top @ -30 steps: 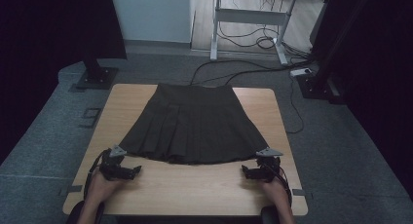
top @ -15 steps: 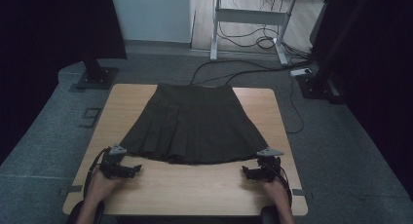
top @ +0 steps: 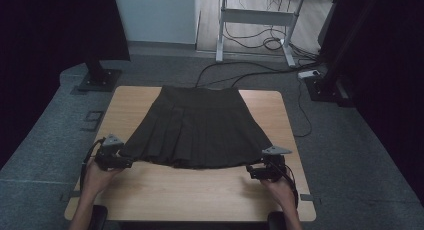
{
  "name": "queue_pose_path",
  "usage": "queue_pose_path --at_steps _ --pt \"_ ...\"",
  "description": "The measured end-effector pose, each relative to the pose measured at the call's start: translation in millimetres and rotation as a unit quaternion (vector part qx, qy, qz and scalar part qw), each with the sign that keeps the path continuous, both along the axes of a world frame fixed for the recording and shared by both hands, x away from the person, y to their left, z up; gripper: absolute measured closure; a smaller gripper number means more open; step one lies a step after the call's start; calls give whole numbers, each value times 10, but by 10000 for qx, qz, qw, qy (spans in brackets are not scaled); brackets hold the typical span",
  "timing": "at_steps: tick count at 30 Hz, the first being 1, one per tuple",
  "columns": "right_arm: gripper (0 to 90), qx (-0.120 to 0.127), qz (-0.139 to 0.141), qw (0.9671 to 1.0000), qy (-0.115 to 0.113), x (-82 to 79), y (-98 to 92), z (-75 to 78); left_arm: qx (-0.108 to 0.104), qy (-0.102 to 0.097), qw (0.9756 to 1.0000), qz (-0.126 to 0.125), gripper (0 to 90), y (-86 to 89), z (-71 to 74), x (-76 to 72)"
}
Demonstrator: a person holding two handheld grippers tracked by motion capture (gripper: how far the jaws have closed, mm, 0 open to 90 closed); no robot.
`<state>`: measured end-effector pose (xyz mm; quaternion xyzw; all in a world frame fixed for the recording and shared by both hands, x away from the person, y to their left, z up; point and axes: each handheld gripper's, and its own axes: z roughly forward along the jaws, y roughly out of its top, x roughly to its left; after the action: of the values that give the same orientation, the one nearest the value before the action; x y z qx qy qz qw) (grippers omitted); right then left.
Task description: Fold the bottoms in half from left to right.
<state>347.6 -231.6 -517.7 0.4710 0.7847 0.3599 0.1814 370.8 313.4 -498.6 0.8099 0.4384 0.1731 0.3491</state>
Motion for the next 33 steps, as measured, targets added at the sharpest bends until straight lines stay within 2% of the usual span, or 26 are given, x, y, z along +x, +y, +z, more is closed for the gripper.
queue_pose_path --at_steps 2,3,6,7,9,11,12,13,15,17,19,20,22,23,24,25,26,27,30,33 --pt "59 39 138 9999 88 83 108 47 -40 -25 10000 26 221 2 40 123" --pt "59 39 138 9999 88 83 108 47 -40 -25 10000 26 230 2 40 123" --pt "72 45 237 9996 118 175 208 90 22 -75 9999 91 254 -10 67 263" --pt "95 57 276 9995 148 242 276 111 62 -104 9999 120 291 -21 65 356" --pt "118 55 280 9994 181 306 347 119 85 -100 9998 156 319 -29 53 414" --pt "131 71 298 9993 219 351 411 112 143 -48 9996 222 354 -43 -8 536" --pt "131 71 298 9993 219 351 411 112 143 -48 9996 222 364 -43 -8 536" --pt "136 56 315 9992 251 394 488 84 206 7 9994 276 383 -52 -81 610" --pt "139 45 310 9991 269 405 510 73 258 32 9991 335 400 -54 -134 646" --pt "201 -22 306 9991 308 428 556 3 247 126 9988 412 436 -55 -263 702" --pt "217 -54 299 9990 319 431 555 -24 245 140 9988 412 444 -57 -289 706" --pt "277 -112 238 9991 336 435 536 -78 265 157 9987 397 490 -71 -338 700" --pt "337 -174 203 9989 379 447 513 -125 303 158 9987 367 538 -90 -362 684" --pt "337 -174 203 9989 379 447 513 -125 303 158 9987 367 563 -90 -362 684" --pt "371 -210 211 9986 440 456 500 -147 261 174 9989 359 563 -94 -364 677" --pt "437 -290 220 9984 431 468 479 -180 229 192 9989 359 630 -101 -367 668" --pt "466 -326 208 9983 427 469 474 -176 223 190 9989 357 656 -105 -369 661" --pt "466 -326 208 9983 427 469 474 -176 200 190 9990 353 656 -113 -371 650" --pt "541 -467 157 9980 404 467 459 -170 191 190 9990 350 717 -153 -373 605" --pt "562 -559 145 9975 419 455 435 -165 196 246 9991 280 732 -210 -365 530"
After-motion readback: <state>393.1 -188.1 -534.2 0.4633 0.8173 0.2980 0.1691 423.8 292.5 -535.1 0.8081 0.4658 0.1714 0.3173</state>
